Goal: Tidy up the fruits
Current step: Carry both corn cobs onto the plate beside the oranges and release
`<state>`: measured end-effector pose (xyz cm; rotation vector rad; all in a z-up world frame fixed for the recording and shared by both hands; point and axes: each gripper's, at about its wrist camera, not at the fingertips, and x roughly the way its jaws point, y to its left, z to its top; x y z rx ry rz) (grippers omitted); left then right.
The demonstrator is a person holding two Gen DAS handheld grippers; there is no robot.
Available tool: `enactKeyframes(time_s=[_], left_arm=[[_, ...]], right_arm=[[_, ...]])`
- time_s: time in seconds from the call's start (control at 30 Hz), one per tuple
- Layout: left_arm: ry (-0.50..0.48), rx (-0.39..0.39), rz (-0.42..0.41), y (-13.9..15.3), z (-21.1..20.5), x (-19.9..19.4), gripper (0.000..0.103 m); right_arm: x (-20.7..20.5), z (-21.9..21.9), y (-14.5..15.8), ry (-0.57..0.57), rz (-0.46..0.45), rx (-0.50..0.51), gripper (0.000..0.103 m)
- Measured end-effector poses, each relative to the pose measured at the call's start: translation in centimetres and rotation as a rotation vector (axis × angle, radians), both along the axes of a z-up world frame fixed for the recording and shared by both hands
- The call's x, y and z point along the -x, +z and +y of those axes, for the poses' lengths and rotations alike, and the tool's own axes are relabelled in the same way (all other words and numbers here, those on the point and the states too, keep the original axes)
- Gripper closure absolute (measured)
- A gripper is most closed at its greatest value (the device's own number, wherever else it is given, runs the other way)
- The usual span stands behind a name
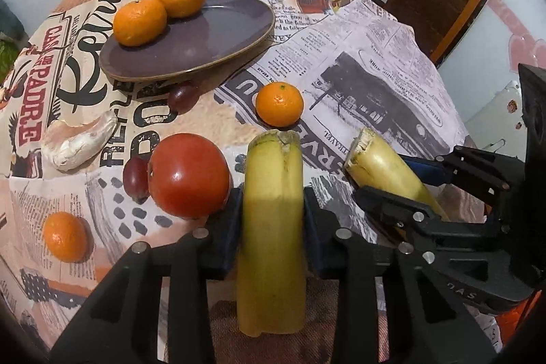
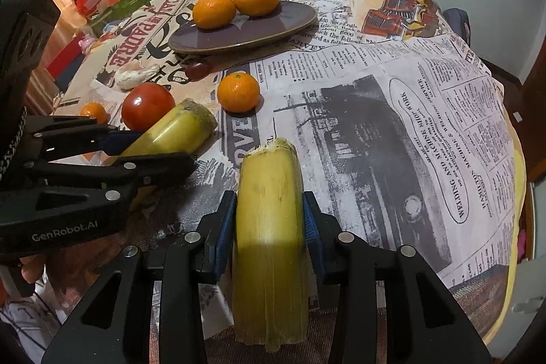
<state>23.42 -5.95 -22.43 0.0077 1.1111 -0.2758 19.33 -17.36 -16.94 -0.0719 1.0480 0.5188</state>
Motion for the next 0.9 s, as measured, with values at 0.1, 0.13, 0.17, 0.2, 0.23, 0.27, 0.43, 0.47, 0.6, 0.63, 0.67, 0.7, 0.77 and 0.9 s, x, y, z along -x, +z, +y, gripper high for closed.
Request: enactKeyframes(time_s=[0.1,0.13,0.17,0.2,0.23,0.27,0.43,0.47,0.6,0.63,0.67,0.7,0.77,0.9], left_arm=[[0.006,0.009,-0.026,0.9,0.4,0.6,0.069],[0.008,0.008,-0.040,1.3,0.5,0.8,0.069],[0.010,0.008,-0.060,2.0,0.7,1.1,0.069],[0.012,0.008,-0.076,2.5,0.7,1.3,0.069],[0.015,0.009,-0.099,3.2,0.9,1.6,0.069],[0.018,0.012,-0.115,3.8,1.1,1.8,0.069],[0.044,0.036,-0.213,7.2,2.3,2.8,0.069],[0.048,0.040,-0.231,7.9,2.5,3.0,0.069],[0.070,0.062,-0.286,9.9,3.5,3.2,0.069],[0.076,0.065,-0.294,10.3,3.7,3.1,0.069],[0.084,0.066,-0.304,10.7,4.0,3.0,0.069],[0.090,0.065,-0.311,10.9,4.2,3.0,0.069],[0.104,0.060,-0.327,11.4,4.7,2.7,0.069],[0.126,0.065,-0.343,11.9,5.7,2.1,0.069]], right_arm=[[0.1,-0.1,0.7,-0.009,-0.024,0.005,0.068],[0.2,-0.1,1.0,-0.012,-0.035,0.003,0.068],[0.2,-0.2,1.5,-0.014,-0.047,-0.002,0.068],[0.2,-0.2,1.9,-0.015,-0.057,-0.010,0.068],[0.2,-0.3,2.6,-0.018,-0.073,-0.018,0.068],[0.3,-0.3,3.0,-0.020,-0.086,-0.022,0.068],[0.4,0.0,6.0,-0.020,-0.163,-0.048,0.069],[0.4,0.1,6.6,-0.020,-0.179,-0.054,0.069],[0.3,0.8,8.4,-0.014,-0.227,-0.069,0.069],[0.2,1.0,8.7,-0.011,-0.236,-0.071,0.069],[0.0,1.2,9.1,-0.009,-0.247,-0.074,0.069],[-0.1,1.4,9.3,-0.006,-0.252,-0.076,0.069],[-0.3,1.7,9.7,-0.001,-0.262,-0.081,0.069],[-0.8,2.5,10.1,0.010,-0.275,-0.083,0.069]])
